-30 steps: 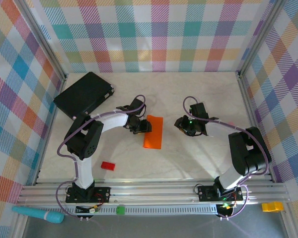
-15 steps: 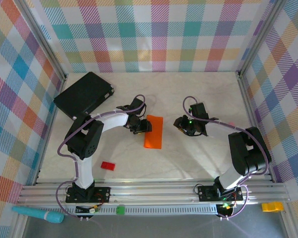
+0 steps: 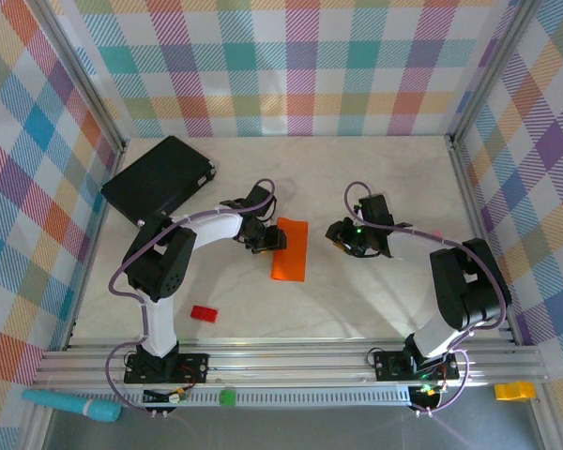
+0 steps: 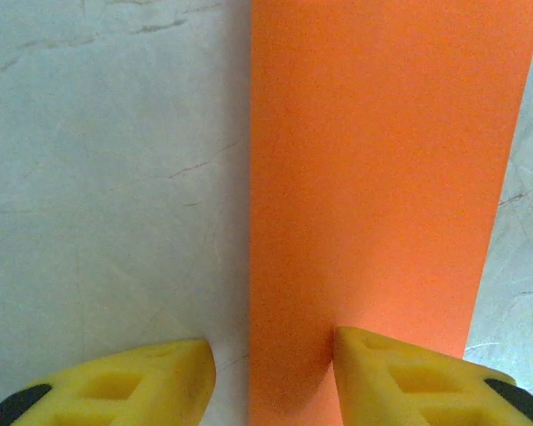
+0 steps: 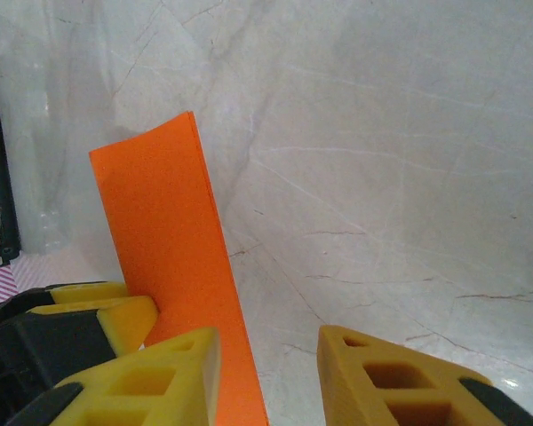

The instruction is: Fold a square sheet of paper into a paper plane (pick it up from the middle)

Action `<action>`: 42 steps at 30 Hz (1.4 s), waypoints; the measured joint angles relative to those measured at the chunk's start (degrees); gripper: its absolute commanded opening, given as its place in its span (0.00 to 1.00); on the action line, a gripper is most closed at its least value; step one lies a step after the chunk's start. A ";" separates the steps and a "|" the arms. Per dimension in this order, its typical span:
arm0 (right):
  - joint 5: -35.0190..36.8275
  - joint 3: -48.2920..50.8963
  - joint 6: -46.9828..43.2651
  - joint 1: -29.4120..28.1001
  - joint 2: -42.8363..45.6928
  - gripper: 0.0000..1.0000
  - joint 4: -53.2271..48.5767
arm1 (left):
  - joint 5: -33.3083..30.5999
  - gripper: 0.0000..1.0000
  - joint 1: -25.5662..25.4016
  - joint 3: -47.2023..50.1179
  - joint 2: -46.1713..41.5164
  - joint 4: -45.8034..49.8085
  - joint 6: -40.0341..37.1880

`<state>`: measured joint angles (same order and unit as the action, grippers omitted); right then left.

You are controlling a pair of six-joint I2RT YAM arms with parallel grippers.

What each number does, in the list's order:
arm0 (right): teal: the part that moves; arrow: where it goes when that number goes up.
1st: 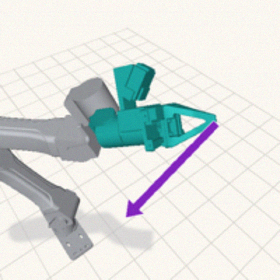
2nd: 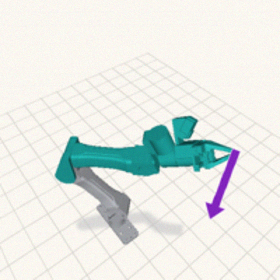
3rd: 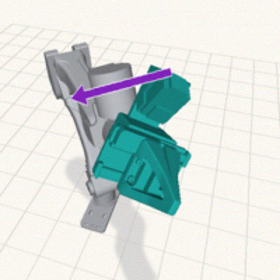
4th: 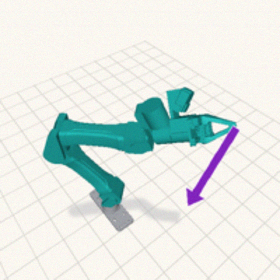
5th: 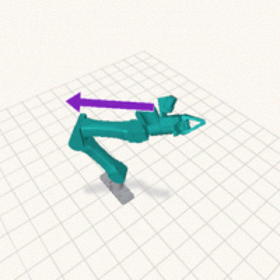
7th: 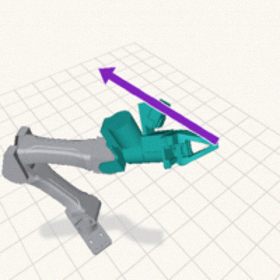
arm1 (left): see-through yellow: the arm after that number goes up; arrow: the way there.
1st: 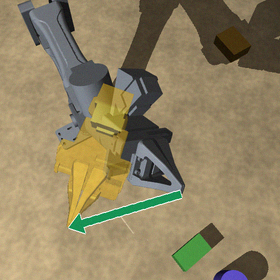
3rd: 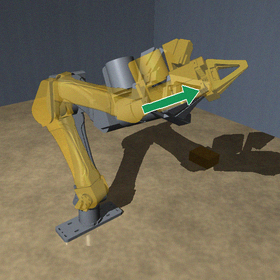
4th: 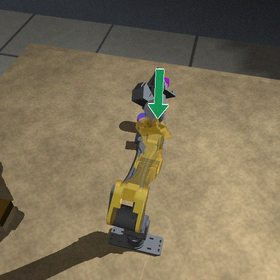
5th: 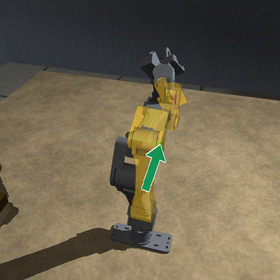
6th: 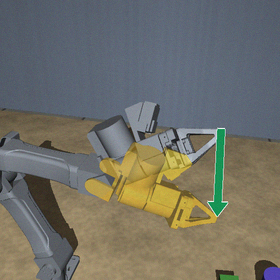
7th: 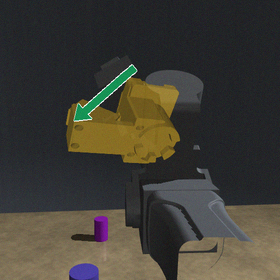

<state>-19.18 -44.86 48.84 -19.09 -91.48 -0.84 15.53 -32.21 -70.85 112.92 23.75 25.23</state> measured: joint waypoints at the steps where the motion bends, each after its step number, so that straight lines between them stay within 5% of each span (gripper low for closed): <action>1: 0.00 0.04 0.00 0.00 -0.04 0.34 0.02 | 0.00 0.44 0.00 -0.11 0.02 0.11 -0.02; 20: -1.73 0.15 -0.02 -1.99 -2.91 0.34 1.66 | 0.26 0.45 0.00 -1.11 0.96 1.68 -0.07; 42: -6.99 -6.27 0.28 -10.25 -13.07 0.21 6.73 | 0.31 0.45 0.02 -1.03 0.96 1.68 -0.66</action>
<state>-26.17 -51.13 49.12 -29.34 -104.55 5.89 15.84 -32.18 -71.88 113.89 25.43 24.58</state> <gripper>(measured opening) 0.218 0.447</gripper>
